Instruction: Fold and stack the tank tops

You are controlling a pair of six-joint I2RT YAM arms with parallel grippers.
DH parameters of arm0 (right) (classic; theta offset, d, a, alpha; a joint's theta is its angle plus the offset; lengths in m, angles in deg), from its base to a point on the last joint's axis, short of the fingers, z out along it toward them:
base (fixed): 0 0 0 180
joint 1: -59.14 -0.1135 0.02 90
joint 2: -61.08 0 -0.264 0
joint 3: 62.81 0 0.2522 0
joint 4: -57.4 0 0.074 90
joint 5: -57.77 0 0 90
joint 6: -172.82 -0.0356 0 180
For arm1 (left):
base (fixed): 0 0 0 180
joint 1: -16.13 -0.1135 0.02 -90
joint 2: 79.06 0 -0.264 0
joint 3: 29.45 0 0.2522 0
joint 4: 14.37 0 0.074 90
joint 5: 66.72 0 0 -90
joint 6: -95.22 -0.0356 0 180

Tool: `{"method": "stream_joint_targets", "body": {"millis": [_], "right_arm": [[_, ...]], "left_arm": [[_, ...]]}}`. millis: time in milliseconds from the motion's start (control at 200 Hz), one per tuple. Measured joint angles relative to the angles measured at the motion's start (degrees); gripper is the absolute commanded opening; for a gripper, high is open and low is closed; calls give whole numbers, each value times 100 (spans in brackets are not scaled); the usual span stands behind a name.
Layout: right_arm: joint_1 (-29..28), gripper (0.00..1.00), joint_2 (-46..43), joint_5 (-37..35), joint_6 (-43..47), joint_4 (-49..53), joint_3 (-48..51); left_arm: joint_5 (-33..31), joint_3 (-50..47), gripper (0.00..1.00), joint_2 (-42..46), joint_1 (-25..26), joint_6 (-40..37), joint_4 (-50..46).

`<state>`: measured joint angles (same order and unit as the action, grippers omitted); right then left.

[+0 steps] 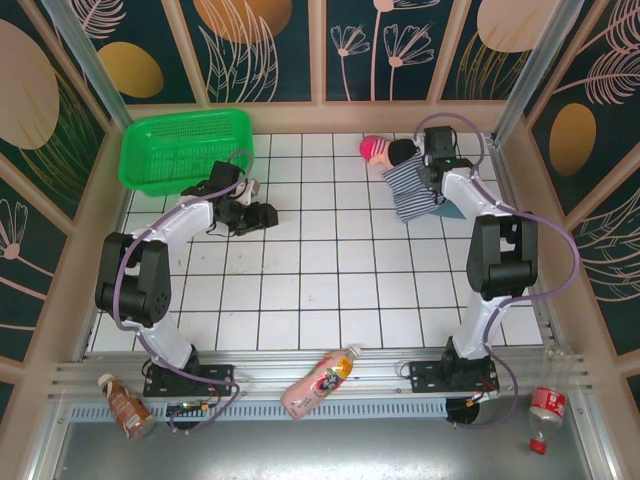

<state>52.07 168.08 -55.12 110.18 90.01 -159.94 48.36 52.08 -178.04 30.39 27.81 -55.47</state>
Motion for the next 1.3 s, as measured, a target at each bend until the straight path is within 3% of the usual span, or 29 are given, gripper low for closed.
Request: {"method": "stream_joint_targets", "body": {"millis": [675,941,1301], "right_arm": [[1276,5,-146,1982,-1016,302,-260],[1316,5,-614,2363,-1016,103,-236],[1655,11,-205,2424,-861,50,-358]], "left_arm": [[44,85,60,-275,0,-28,-133],[46,267,60,-396,0,-136,-275],[46,286,60,-437,0,-179,-350]]}}
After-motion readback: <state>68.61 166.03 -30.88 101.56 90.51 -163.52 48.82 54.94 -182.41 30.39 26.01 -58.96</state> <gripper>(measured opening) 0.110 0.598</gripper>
